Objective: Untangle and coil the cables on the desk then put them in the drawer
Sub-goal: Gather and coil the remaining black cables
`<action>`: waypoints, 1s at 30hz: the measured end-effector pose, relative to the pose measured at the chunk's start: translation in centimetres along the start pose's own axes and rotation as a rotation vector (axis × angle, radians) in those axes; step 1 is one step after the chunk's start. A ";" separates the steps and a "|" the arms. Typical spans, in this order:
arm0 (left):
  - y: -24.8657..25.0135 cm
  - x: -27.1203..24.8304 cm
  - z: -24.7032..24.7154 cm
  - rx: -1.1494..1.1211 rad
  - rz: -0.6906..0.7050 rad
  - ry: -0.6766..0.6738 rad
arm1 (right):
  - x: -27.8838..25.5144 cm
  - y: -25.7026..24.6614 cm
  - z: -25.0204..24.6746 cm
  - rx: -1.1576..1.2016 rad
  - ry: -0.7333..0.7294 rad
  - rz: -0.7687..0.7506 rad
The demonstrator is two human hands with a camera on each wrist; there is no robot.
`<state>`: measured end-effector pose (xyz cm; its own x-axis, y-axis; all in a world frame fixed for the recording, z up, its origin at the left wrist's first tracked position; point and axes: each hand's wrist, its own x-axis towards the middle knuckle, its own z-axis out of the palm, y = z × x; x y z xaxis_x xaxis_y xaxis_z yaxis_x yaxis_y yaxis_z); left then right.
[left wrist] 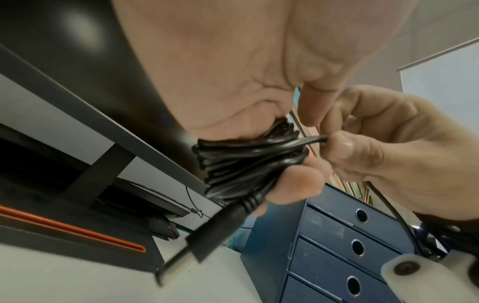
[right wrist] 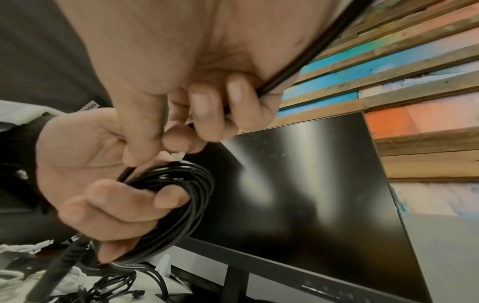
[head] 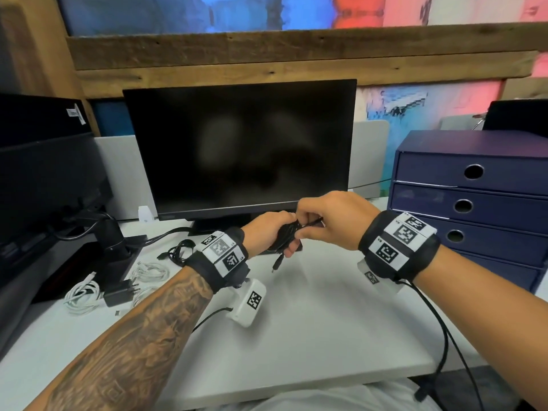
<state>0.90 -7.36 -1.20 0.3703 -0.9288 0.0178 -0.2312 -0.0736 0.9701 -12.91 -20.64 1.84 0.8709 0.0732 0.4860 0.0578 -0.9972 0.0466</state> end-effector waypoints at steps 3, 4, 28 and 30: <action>0.1 -0.1 -0.2 -0.002 -0.050 -0.090 | 0.2 0.5 -0.4 0.011 -0.034 -0.017; 0.2 -0.3 -0.3 -0.003 -0.061 -0.102 | 0.3 0.7 -0.4 0.021 -0.041 -0.020; 2.5 -1.0 -0.7 -0.944 0.275 0.116 | -0.4 -1.6 5.8 0.371 -0.258 0.247; 1.9 -0.3 -0.7 -0.889 0.297 0.223 | -0.5 -2.6 5.6 0.351 -0.287 0.207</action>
<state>1.00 -6.96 0.76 0.5900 -0.7681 0.2487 0.3893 0.5405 0.7459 -10.81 -18.16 -3.42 0.9778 -0.0843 0.1919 -0.0130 -0.9381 -0.3460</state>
